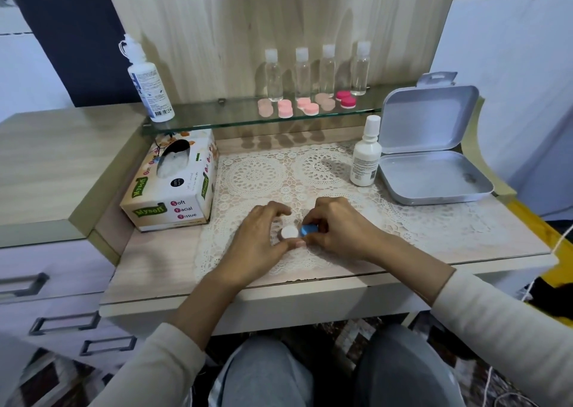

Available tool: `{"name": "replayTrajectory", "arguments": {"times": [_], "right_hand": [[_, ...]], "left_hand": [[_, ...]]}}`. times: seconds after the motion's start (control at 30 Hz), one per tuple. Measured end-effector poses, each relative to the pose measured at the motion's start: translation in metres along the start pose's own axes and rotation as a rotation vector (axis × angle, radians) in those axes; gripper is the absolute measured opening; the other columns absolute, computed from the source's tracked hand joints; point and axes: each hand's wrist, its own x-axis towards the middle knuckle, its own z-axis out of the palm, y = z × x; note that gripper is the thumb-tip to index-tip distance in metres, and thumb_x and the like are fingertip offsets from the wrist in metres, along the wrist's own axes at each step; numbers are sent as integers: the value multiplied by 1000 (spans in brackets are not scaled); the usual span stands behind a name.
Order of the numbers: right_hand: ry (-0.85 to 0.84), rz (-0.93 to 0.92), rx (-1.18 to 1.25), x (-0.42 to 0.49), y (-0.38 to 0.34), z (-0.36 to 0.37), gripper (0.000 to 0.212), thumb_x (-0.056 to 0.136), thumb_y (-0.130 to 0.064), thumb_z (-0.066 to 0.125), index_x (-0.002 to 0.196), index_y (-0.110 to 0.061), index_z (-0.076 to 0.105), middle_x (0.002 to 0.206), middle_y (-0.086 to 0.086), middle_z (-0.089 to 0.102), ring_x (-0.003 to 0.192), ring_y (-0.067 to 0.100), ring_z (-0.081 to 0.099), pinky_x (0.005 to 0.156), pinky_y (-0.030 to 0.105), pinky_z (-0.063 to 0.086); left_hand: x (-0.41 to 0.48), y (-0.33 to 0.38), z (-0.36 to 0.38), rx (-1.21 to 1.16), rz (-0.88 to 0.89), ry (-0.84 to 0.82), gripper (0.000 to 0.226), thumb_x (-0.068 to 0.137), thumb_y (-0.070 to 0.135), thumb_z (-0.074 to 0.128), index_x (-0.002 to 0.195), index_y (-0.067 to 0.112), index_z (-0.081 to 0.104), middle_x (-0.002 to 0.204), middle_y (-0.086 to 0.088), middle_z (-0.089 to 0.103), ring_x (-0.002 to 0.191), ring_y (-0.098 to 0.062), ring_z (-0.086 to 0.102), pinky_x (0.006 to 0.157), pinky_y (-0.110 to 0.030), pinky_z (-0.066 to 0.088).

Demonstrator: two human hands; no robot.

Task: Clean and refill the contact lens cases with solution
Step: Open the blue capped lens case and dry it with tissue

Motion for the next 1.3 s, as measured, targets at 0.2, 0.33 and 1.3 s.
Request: {"name": "replayTrajectory", "arguments": {"times": [0.2,0.33,1.3], "right_hand": [[4,1,32,0,0,0,27,78,-23,72,101,-9,70,83,-2,49,74,11,44,58,15,30],[-5,5,36,0,1,0,28,79,-25,72,102,-10,69,84,-3,49,77,11,44,64,17,30],[36,74,39,-1,3,0,32,73,-29,77,95,-7,65,82,-3,53,74,10,49,56,11,35]], "left_hand": [[-4,-2,-2,-49,50,18,44,76,15,74,117,19,57,101,4,63,83,4,52,79,-5,38],[-2,-2,-5,-84,72,-41,49,79,11,70,123,21,52,110,8,59,91,2,52,84,-9,42],[2,-11,8,6,-8,113,47,58,61,67,87,24,70,90,11,61,91,-11,50,86,-43,42]]}}
